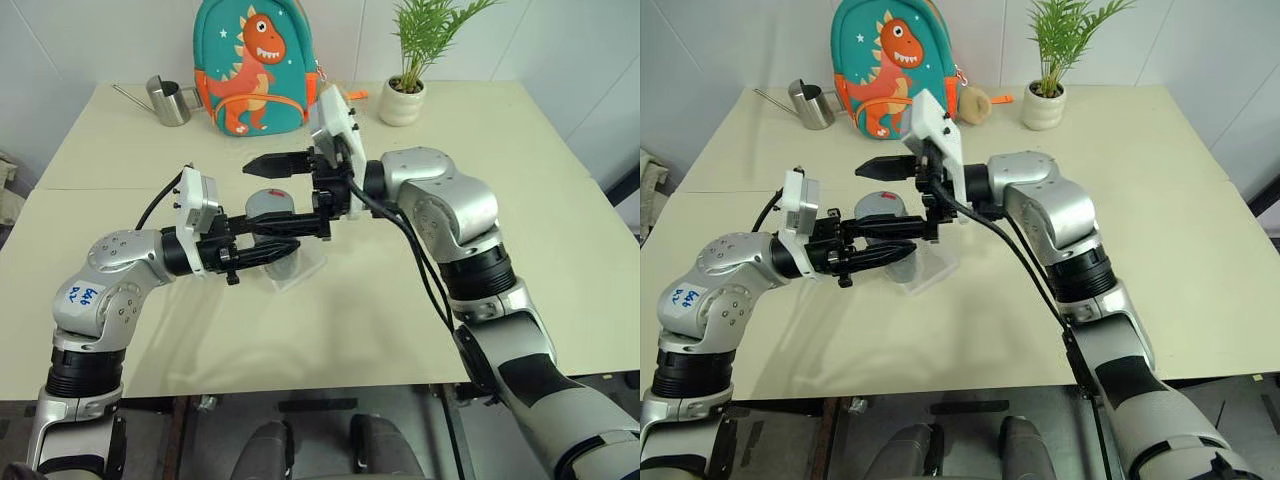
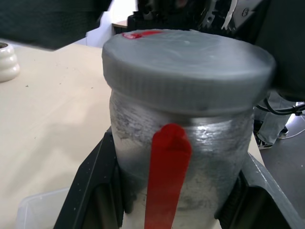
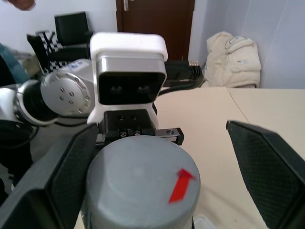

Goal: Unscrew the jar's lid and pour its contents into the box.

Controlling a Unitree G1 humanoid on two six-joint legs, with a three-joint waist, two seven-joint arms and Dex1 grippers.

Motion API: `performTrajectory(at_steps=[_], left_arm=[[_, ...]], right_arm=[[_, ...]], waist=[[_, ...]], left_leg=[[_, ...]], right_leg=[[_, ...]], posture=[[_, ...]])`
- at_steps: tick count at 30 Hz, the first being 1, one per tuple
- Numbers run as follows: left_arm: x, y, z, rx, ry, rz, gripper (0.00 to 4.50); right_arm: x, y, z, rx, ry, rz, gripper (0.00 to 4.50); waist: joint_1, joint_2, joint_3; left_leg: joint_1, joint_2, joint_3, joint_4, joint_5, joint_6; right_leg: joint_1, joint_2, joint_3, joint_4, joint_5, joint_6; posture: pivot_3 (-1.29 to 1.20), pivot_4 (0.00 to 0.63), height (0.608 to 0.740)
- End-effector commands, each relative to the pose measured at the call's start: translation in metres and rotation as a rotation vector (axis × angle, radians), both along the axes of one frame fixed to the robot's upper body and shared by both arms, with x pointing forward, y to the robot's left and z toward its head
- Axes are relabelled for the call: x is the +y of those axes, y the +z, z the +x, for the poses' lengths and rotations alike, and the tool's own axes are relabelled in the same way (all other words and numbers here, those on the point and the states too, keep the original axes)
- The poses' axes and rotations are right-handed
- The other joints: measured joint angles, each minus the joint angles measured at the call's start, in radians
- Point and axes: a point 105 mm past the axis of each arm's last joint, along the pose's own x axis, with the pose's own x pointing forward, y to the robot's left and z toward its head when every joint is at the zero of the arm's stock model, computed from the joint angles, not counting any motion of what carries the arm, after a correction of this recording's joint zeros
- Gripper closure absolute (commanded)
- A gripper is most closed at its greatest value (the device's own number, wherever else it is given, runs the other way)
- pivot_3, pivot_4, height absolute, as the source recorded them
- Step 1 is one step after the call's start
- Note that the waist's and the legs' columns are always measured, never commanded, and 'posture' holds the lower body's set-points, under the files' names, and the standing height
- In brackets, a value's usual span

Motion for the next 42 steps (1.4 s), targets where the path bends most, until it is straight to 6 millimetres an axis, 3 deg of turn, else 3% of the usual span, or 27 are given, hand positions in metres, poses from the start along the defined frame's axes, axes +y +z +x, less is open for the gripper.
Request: performTrajectory(at_steps=[1,17,27,33,42], left_arm=[[-0.003,0.008,-0.003,-0.043,-0.02,0.002,2.59],[-0.001,0.006,-0.004,-0.039,-0.019,0.006,2.59],[0.0,0.005,-0.005,-0.04,-0.017,0.012,2.59],[0.001,0.005,-0.005,-0.04,-0.013,0.013,2.59],[-0.002,0.003,-0.004,-0.032,-0.021,0.012,2.59]], right_arm=[[0.001,0.014,0.003,-0.047,-0.024,0.033,0.03],[-0.049,0.007,0.024,-0.034,-0.123,0.001,0.03],[-0.065,0.013,0.014,0.028,-0.053,0.031,0.03],[-0.054,0.029,0.001,0.056,0.019,0.085,0.03],[-0.011,0.013,-0.009,-0.003,0.042,-0.003,0.03]], waist=[[0.0,0.0,0.0],[0.0,0.0,0.0],[-0.002,0.0,0.0],[0.0,0.0,0.0],[0.0,0.0,0.0]], left_leg=[[0.0,0.0,0.0,0.0,0.0,0.0],[0.0,0.0,0.0,0.0,0.0,0.0],[0.0,0.0,0.001,0.0,0.0,0.0],[0.0,0.0,0.001,0.0,0.0,0.0],[0.0,0.0,0.001,0.0,0.0,0.0]], right_leg=[[0.0,0.0,0.0,0.0,0.0,0.0],[0.0,0.0,0.0,0.0,0.0,0.0],[0.0,0.0,0.0,-0.001,0.0,0.0],[0.0,0.0,0.0,0.0,0.0,0.0],[0.0,0.0,0.0,0.0,0.0,0.0]], posture=[[0.0,0.15,0.74],[0.0,0.15,0.74],[0.0,0.15,0.74],[0.0,0.15,0.74],[0.0,0.15,0.74]])
